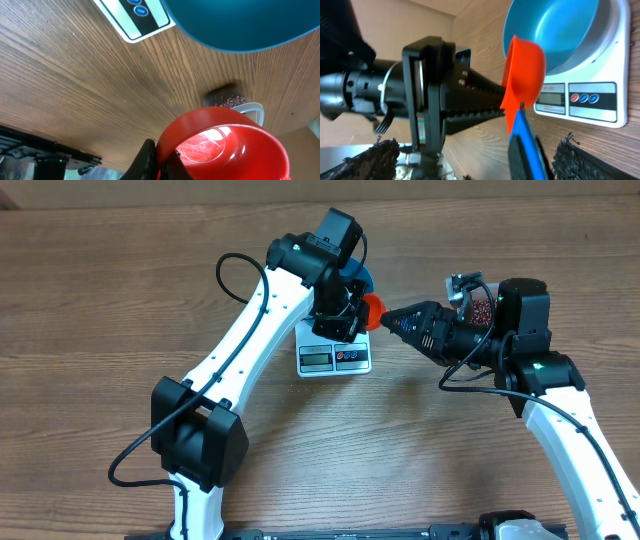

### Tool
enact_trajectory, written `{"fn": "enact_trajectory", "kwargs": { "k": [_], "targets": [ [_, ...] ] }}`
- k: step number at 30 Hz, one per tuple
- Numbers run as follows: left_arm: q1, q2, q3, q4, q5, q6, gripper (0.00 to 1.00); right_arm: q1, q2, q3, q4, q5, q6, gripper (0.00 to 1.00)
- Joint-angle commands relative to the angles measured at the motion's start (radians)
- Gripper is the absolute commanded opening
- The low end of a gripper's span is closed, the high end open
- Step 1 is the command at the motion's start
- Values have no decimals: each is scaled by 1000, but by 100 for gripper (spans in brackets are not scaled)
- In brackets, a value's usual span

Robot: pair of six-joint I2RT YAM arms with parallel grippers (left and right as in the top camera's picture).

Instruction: Scoop item into bowl and weigh 150g on scale

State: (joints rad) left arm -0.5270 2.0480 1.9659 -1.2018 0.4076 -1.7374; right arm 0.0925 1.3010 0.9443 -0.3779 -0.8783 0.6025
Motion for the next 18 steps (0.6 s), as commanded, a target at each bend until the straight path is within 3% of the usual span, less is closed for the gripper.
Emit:
{"fn": "enact_trajectory", "kwargs": {
  "k": [1,5,10,13,18],
  "targets": [
    [-10,-8,15,2,12,-80,4,4,1,25,7,64,0,100],
    [-11,-8,16,2,29,-93,4,4,1,25,8,78,0,98],
    [-20,-8,15,2,38,-112,4,4,1,25,34,78,0,81],
    [-27,-8,15,2,38,-130,4,4,1,25,55,78,0,77],
    [-36,-8,15,2,37,-132,4,4,1,25,59,78,0,52]
  ]
}}
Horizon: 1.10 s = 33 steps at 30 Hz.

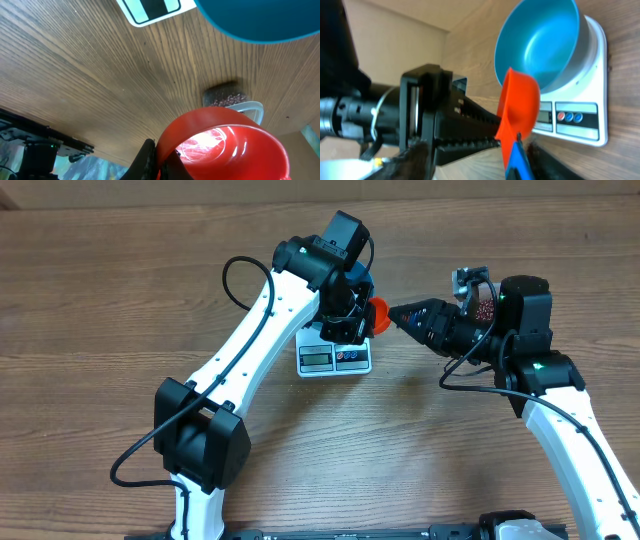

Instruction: Scoop item into bowl and weigh 150g on scale

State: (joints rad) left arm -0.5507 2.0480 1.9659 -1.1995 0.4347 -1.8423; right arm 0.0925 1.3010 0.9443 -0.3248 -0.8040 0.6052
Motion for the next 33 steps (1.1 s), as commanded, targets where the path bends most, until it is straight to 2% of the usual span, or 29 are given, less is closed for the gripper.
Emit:
{"fn": "enact_trajectory", "kwargs": {
  "k": [1,4,7,8,9,10,13,18,24,26,27,29,30,31,33],
  "targets": [
    [-14,-8,15,0,11,-32,4,4,1,25,6,4,-3,49],
    [-16,-8,15,0,11,-40,4,4,1,25,6,4,-3,42],
    [-16,-8,15,-1,11,-40,4,4,2,25,5,4,-3,24],
    [-16,-8,15,-2,11,-40,4,4,2,25,5,4,-3,21],
    [-16,-8,15,-4,11,-39,4,4,2,25,5,4,-3,11],
    [-16,-8,15,-4,11,-39,4,4,2,25,5,4,-3,9],
    [-17,-8,15,-4,11,-39,4,4,2,25,2,4,-3,4],
    [-18,-8,15,-5,11,-1,4,4,2,25,-2,4,-3,4],
    [-26,-8,15,-5,11,25,16,4,2,25,-3,19,-3,4],
    [-24,-8,15,-5,11,49,25,4,2,25,-3,26,-3,4],
    [-24,-8,15,-4,11,61,33,4,2,25,-4,28,-3,4],
    [-24,-8,15,-5,11,92,71,3,2,25,-11,34,-3,4],
    [-24,-8,15,-5,11,108,95,3,2,25,-21,46,-3,4],
    [-24,-8,15,-4,11,134,100,3,2,25,-30,59,-4,4],
    [-20,-8,15,-5,17,178,100,3,2,25,-66,100,-14,4]
  ]
}}
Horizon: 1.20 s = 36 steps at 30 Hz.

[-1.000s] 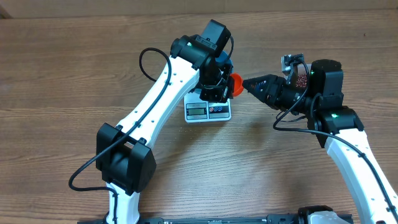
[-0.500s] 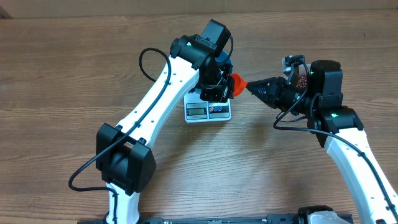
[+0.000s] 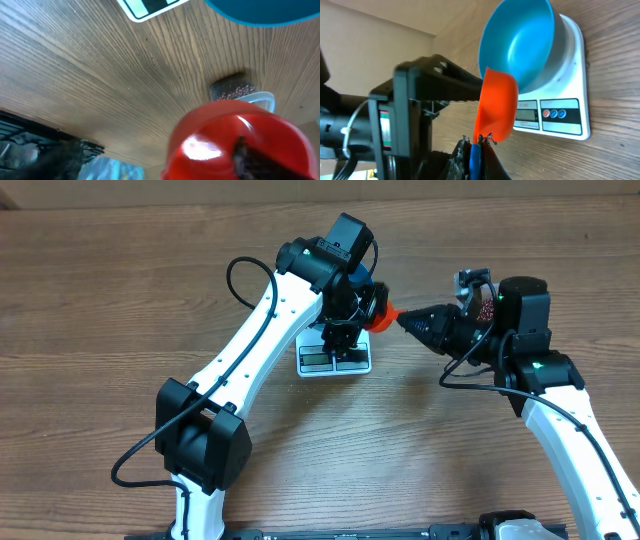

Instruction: Scoop item into bowl and weigh 150g on scale

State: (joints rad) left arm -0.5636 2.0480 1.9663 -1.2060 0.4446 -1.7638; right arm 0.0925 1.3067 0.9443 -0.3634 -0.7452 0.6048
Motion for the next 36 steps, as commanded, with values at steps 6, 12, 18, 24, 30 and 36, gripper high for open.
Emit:
{"fn": "enact_trajectory", "kwargs": {
  "k": [6,12,18,24,30,36],
  "targets": [
    [30,-8,15,-2,121,311,100,3,-4,25,-148,150,-115,4],
    [43,-8,15,-23,165,548,100,3,-16,26,-274,312,-195,4],
    [42,-8,15,-59,72,887,100,3,-68,55,-367,432,-195,4],
    [39,-8,15,-75,7,1203,99,3,-134,157,-480,555,-209,4],
    [40,-8,15,-74,-134,1224,99,3,-201,288,-571,676,-221,4],
    [40,-8,15,-25,-140,1302,68,4,-240,320,-587,692,-241,4]
  ]
}}
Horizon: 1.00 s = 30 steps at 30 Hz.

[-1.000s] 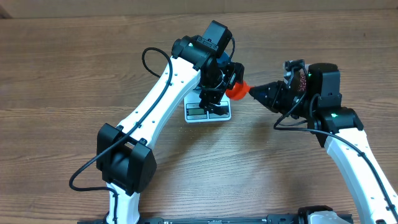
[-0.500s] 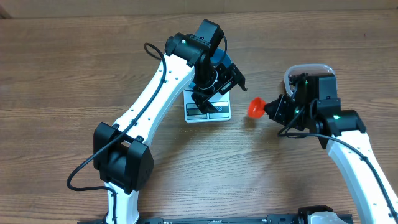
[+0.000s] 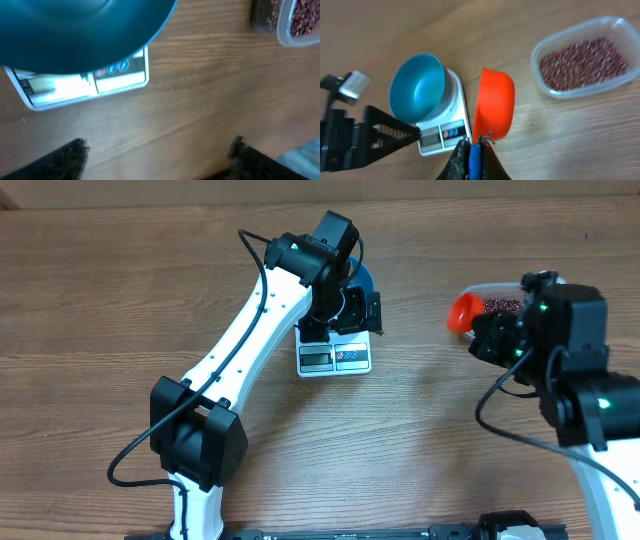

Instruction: Scoop item into bowl and weigh 150g on scale

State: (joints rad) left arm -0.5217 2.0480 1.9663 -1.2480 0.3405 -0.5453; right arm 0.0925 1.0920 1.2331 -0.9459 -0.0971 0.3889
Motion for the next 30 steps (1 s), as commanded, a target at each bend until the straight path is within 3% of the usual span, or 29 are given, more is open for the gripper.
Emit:
{"fn": "enact_trajectory", "kwargs": {
  "k": [1,3,4,10,14,30],
  "targets": [
    [-2,-8,15,19,-37,112,41,3,-32,32,-8,44,-25,4],
    [-2,-8,15,11,-55,171,12,3,-42,32,-19,44,-25,4],
    [-2,-8,15,-2,-77,186,5,3,-46,31,-24,44,-25,4],
    [-1,-11,15,-97,-199,332,4,4,-50,31,-48,44,-24,4],
    [-18,-26,15,-93,-270,348,4,3,-50,31,-47,44,-29,4],
    [-37,-384,8,19,-265,507,4,3,-49,31,-56,43,-27,4]
  ]
}}
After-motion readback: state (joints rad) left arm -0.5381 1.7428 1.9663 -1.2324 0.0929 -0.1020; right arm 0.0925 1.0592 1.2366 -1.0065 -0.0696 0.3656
